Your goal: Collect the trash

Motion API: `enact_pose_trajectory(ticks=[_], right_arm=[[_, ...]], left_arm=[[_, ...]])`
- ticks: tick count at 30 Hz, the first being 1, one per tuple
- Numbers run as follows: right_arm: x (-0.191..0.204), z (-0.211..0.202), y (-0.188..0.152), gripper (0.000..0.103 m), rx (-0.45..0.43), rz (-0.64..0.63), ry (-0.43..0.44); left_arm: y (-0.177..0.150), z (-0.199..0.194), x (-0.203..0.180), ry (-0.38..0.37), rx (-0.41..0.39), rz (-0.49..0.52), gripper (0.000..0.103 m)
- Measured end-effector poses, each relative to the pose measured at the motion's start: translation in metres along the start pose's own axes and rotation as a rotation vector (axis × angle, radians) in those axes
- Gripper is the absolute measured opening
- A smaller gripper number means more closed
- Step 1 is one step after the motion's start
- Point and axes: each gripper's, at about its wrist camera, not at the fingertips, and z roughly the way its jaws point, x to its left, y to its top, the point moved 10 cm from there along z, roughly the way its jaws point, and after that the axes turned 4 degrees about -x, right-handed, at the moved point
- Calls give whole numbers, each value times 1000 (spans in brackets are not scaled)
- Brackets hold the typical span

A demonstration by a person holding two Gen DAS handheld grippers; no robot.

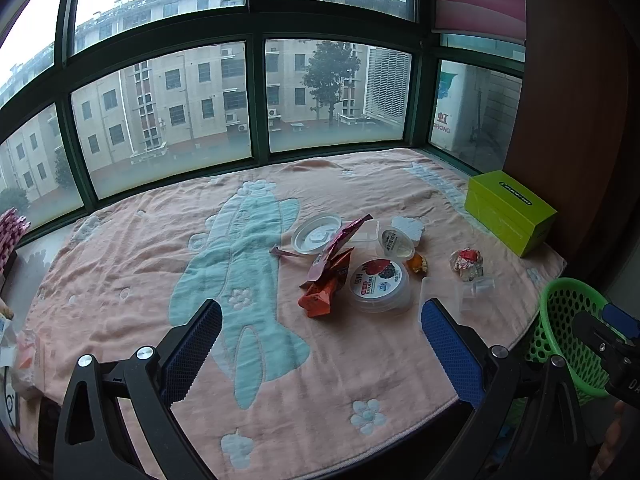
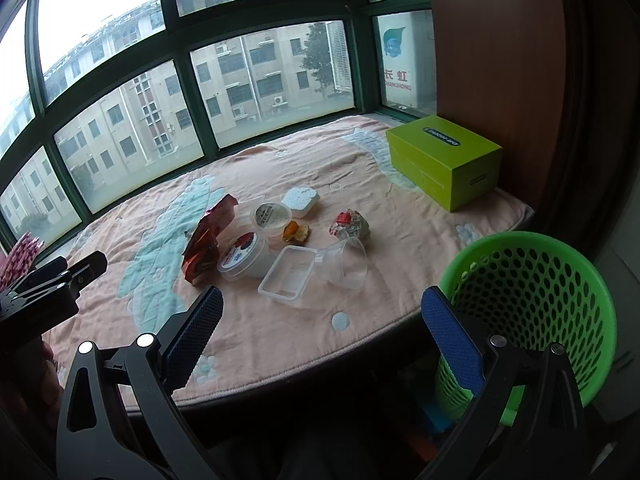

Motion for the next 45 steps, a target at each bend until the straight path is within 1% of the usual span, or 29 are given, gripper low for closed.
enact_pose_trajectory(ticks=[45], right_arm=[[-6, 3, -5, 98, 4, 16, -9]], left_arm=[[-5, 6, -6, -22, 9, -12, 97]])
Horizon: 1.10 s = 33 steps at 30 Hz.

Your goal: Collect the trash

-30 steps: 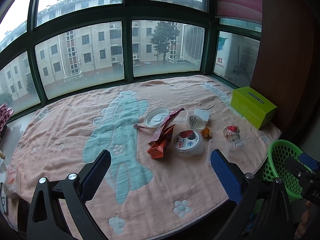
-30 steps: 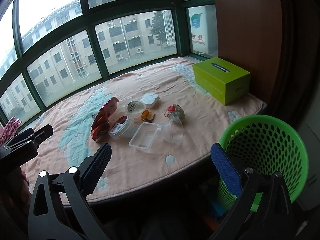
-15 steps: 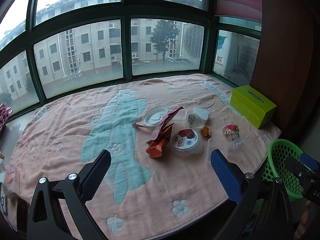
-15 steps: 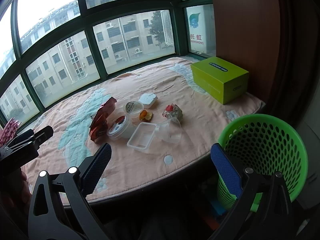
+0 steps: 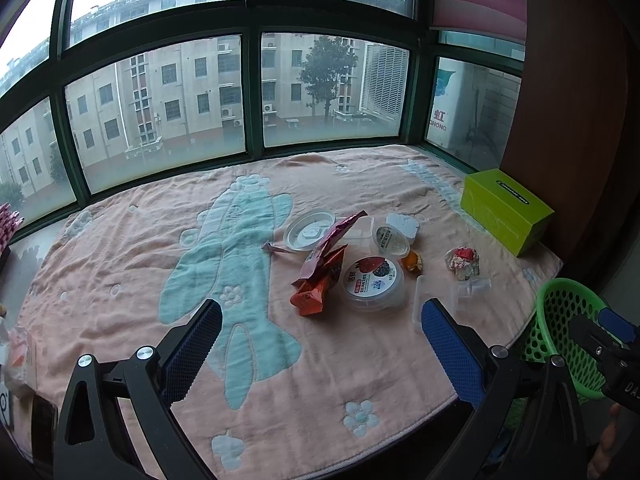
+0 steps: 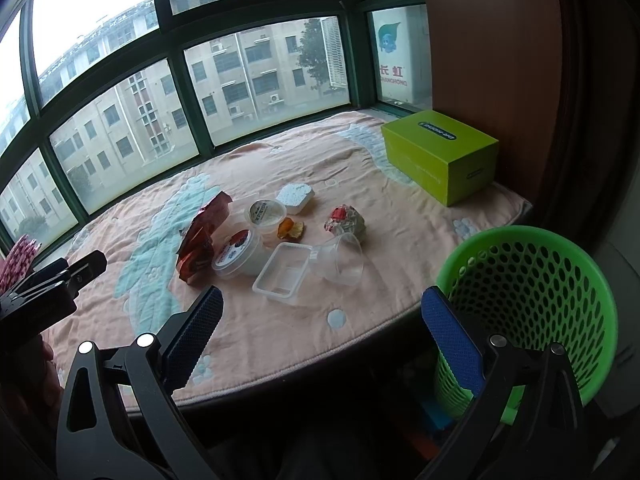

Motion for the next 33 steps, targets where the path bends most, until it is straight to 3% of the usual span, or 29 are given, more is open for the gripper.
enact_pose_trajectory(ticks=[33], right_arm=[[6, 56, 2, 98, 76, -56, 20]], left_arm=[[13, 45, 32, 36, 53, -26, 97]])
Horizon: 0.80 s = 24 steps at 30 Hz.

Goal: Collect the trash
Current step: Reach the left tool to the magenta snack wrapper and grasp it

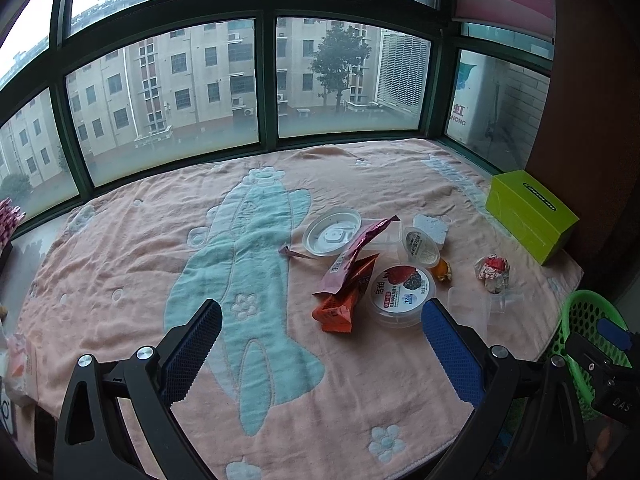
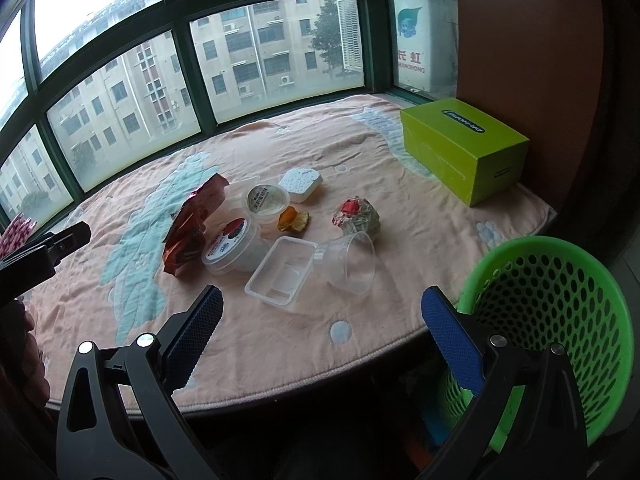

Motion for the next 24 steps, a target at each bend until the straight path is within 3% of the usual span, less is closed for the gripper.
enact_pose_trajectory(ticks=[12, 24], right_arm=[[-16, 45, -2, 98, 71, -2, 15], [-27, 71, -6, 98, 121, 25, 37]], left_arm=[[-11, 31, 16, 17, 60, -9, 97], [7, 92, -5, -76, 127, 24, 97]])
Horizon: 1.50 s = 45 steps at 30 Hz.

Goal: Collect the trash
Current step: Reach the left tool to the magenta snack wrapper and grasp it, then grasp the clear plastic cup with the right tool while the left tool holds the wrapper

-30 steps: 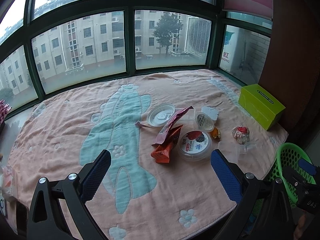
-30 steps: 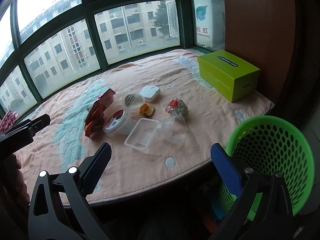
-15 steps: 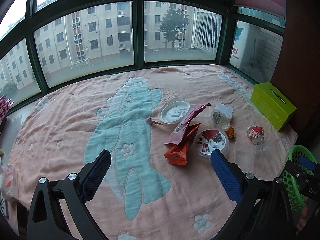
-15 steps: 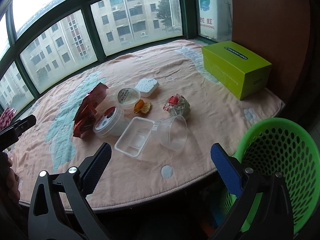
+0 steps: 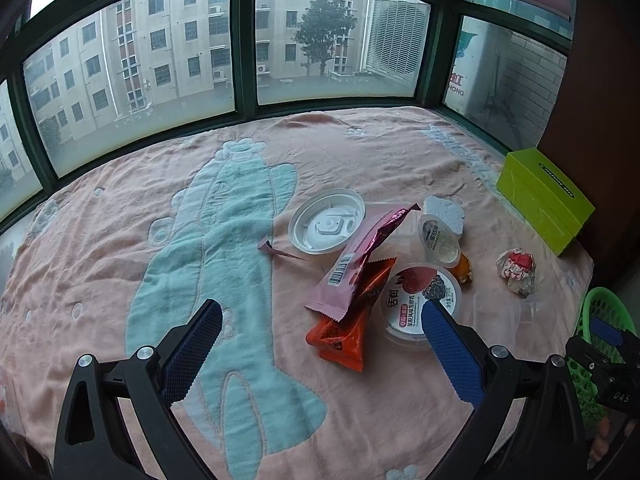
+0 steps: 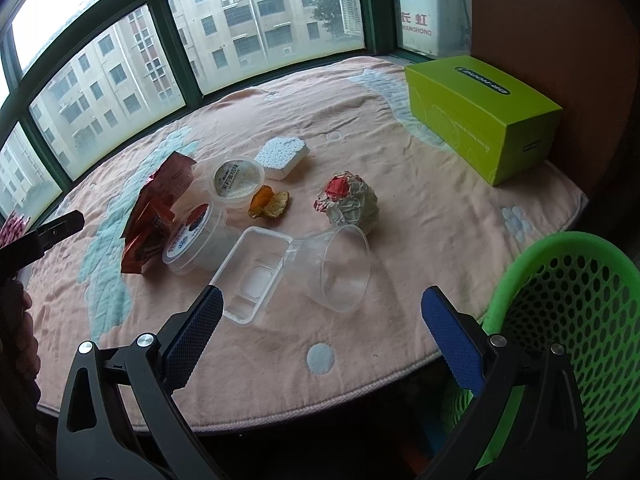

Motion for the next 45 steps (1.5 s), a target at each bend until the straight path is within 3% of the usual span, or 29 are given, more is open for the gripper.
enact_pose_trajectory(ticks=[8, 19, 24, 29, 36, 45], right_arm=[[-10, 16, 3, 98, 25, 27, -3], [-12, 34, 3, 98, 53, 43, 16], [-12, 44, 5, 98, 60, 51, 27], [-18, 53, 6, 98, 74, 124, 67], [-25, 66, 6, 95, 85, 223, 123], [-21, 78, 1, 87, 95, 243, 159]], left_arm=[[26, 42, -18, -39, 24, 69, 94], [32, 98, -37, -107, 114, 145, 61], [28, 108, -31, -138, 144, 120, 36], [28, 109, -25, -160, 147, 90, 21], [33, 101, -24, -172, 124, 76, 12], [44, 87, -18, -173, 90, 64, 10]])
